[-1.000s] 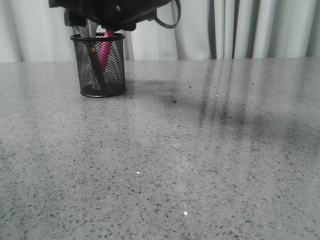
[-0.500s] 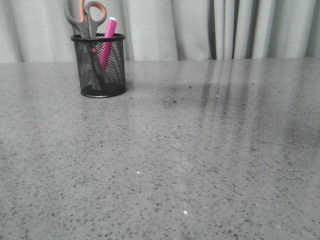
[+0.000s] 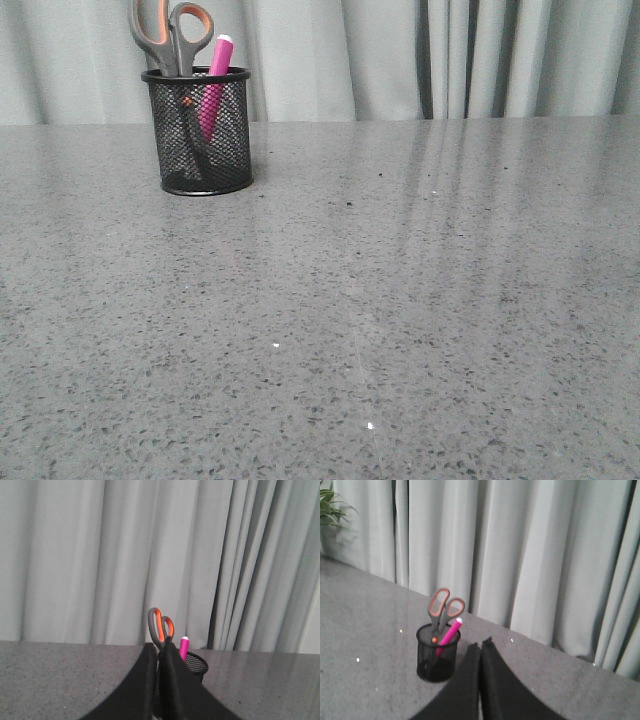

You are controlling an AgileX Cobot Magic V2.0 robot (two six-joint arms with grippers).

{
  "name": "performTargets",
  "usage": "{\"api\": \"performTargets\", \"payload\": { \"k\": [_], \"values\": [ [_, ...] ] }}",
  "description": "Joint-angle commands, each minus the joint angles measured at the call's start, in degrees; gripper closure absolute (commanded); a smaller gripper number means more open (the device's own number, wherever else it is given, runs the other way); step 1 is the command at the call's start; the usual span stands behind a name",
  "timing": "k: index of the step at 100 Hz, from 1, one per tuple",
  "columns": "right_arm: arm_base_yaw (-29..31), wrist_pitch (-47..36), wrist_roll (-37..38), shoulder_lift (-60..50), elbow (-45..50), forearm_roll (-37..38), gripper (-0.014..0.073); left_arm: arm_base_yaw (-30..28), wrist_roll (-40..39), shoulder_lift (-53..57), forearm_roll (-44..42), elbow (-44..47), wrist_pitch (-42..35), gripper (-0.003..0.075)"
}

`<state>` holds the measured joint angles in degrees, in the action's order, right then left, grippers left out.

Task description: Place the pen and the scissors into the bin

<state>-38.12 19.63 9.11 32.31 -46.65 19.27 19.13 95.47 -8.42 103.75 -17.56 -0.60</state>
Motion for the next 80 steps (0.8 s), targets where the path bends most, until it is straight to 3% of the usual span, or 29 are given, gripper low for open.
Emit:
{"api": "performTargets", "payload": {
  "k": [1,27,80],
  "values": [
    [0.09,-1.42,-0.61,-8.44,6.15,2.3,0.0662,0.63,-0.22,-0.61,2.2,-0.73,3.08,0.0739],
    [0.09,4.44,-0.61,-27.04,14.34,2.53,0.0662,0.63,-0.22,-0.61,2.2,-0.73,3.64,0.0739],
    [0.09,1.84,-0.61,-28.32,14.34,2.66,0.0662,0.63,-0.22,-0.61,2.2,-0.73,3.64,0.0739]
  ]
}}
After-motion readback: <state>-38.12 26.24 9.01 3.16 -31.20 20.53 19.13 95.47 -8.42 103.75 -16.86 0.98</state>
